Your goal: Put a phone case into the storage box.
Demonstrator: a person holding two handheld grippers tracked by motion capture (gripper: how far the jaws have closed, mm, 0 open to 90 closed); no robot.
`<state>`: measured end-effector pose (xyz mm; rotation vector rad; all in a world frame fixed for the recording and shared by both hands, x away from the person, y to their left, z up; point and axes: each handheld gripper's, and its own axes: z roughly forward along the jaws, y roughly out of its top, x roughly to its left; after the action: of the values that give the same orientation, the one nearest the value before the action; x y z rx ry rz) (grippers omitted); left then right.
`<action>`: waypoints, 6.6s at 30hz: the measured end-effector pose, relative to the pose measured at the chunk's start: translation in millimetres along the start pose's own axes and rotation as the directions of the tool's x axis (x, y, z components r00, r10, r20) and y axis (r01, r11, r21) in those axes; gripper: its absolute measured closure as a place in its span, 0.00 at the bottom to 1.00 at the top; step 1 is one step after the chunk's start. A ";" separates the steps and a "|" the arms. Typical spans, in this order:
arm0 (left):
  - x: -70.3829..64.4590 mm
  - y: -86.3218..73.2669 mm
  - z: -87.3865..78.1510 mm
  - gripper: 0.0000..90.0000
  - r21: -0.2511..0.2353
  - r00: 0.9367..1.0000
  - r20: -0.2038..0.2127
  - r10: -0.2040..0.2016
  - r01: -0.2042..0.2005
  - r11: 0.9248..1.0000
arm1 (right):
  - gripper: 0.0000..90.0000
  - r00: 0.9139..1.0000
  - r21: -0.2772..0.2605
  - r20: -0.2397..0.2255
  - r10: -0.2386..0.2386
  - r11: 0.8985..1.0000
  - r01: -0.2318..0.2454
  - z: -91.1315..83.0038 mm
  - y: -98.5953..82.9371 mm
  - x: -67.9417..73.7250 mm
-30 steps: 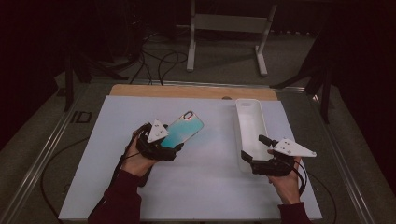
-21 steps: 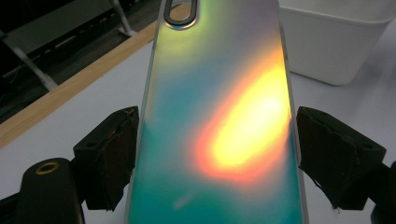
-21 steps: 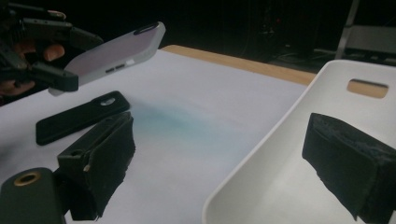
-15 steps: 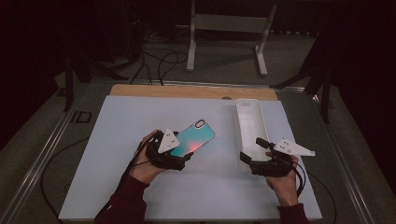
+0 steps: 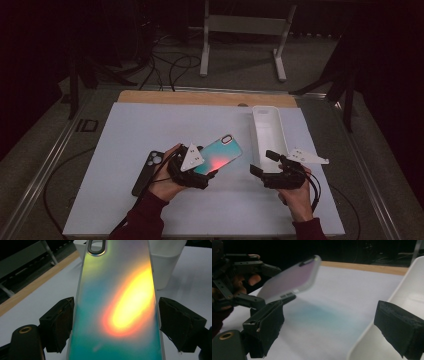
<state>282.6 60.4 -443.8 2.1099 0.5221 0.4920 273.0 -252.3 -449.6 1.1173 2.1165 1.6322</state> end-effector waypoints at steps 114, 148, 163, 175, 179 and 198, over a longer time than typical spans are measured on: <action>-22.4 -3.9 19.8 0.90 -0.047 0.955 0.296 -0.029 0.045 0.998 | 0.20 0.993 0.000 -0.069 -0.097 0.995 0.097 7.3 23.2 49.3; -21.7 -5.4 24.1 0.90 -0.027 0.976 0.188 -0.112 0.119 0.993 | 0.10 0.998 -0.060 0.045 0.032 0.998 -0.029 31.2 34.1 60.1; -22.3 -4.5 22.4 0.90 -0.046 0.973 0.194 -0.127 0.138 0.989 | 0.14 0.995 -0.062 0.071 0.065 0.996 -0.061 41.5 37.2 60.0; -22.2 -4.0 21.6 0.90 -0.054 0.971 0.197 -0.132 0.146 0.988 | 0.18 0.995 -0.046 0.069 0.078 0.996 -0.075 46.3 36.1 60.4; -22.0 -4.5 22.6 0.90 -0.046 0.972 0.197 -0.130 0.142 0.989 | 0.18 0.994 -0.026 0.069 0.080 0.997 -0.079 47.2 37.5 59.9; -14.1 -5.8 18.5 0.76 -0.040 0.976 0.174 -0.133 0.142 0.989 | 0.19 0.997 -0.016 0.069 0.028 1.000 -0.027 50.4 47.4 59.6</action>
<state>279.4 43.7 -460.6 2.0274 0.5455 0.2407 283.1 -171.1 -409.2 1.1855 2.0509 1.5954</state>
